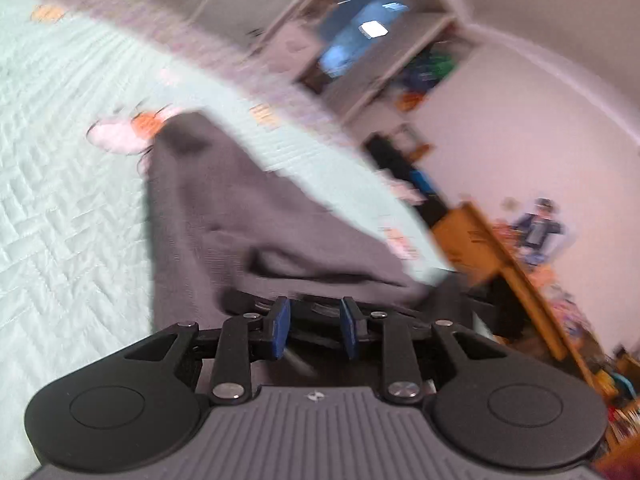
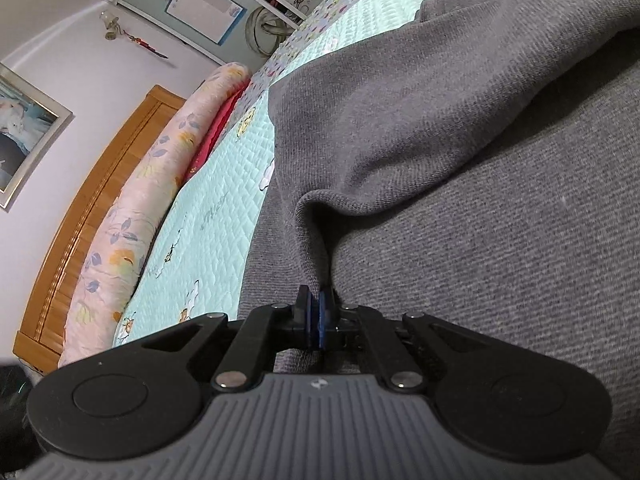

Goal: Fold clothes

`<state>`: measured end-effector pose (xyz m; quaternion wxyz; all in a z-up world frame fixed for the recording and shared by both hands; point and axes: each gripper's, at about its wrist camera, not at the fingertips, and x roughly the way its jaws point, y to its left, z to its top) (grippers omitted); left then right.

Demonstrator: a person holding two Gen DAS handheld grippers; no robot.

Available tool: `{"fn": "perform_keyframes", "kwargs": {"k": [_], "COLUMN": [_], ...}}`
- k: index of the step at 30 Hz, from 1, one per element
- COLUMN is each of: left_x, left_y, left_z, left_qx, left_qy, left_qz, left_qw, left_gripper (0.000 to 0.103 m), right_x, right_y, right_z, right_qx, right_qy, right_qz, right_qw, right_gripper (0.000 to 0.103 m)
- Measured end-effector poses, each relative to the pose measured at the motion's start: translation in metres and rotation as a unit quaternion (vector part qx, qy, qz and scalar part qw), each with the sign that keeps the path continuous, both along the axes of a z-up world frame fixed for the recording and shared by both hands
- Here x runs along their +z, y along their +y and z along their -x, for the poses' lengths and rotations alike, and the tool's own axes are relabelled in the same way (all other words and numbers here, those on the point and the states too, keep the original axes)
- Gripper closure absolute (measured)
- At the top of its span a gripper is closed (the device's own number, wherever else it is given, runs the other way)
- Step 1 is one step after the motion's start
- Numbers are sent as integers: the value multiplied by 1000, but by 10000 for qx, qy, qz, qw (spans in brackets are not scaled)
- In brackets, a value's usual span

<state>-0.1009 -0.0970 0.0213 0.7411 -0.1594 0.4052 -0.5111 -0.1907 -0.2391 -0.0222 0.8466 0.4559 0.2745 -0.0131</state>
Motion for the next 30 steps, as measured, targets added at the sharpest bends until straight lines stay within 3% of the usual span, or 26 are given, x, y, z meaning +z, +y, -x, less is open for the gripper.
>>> {"fn": "perform_keyframes", "kwargs": {"k": [1, 3, 4, 7, 10, 14, 15, 16, 18, 22, 30], "left_x": [-14, -43, -52, -65, -68, -66, -66, -66, -68, -71, -70], "left_y": [-6, -8, -3, 6, 6, 5, 6, 8, 10, 10, 9], "left_z": [-11, -25, -26, -27, -30, -28, -28, -30, -34, -38, -37], "left_qx": [196, 303, 337, 307, 256, 175, 157, 139, 106, 70, 71], "left_qy": [181, 637, 684, 748, 762, 628, 633, 660, 724, 809, 719], "left_qz": [-108, -190, -22, 250, 278, 234, 246, 273, 334, 407, 369], "left_qw": [9996, 9973, 9971, 9964, 9964, 9976, 9976, 9973, 9968, 9959, 9967], "left_gripper": [75, 91, 98, 100, 100, 100, 100, 100, 100, 100, 100], "right_x": [0, -2, -1, 7, 33, 81, 91, 98, 101, 90, 82], "right_y": [-1, -4, -5, -8, -7, -9, -10, -14, -26, -67, -143], "right_z": [1, 3, 3, 5, 11, 10, 1, -12, -41, -86, -46], "right_qx": [-5, -35, -29, 67, 160, 171, 164, 137, 163, 0, -454], "right_qy": [-2, 13, 19, 105, 332, -231, -296, -333, -322, 82, 393], "right_qz": [-18, -135, -168, -82, 329, 983, 1303, 1641, 2150, 3069, 3123], "right_qw": [10000, 9999, 9999, 9999, 9988, 9947, 9909, 9858, 9759, 9517, 9481], "right_gripper": [103, 103, 103, 100, 96, 94, 91, 71, 49, 49, 49]}}
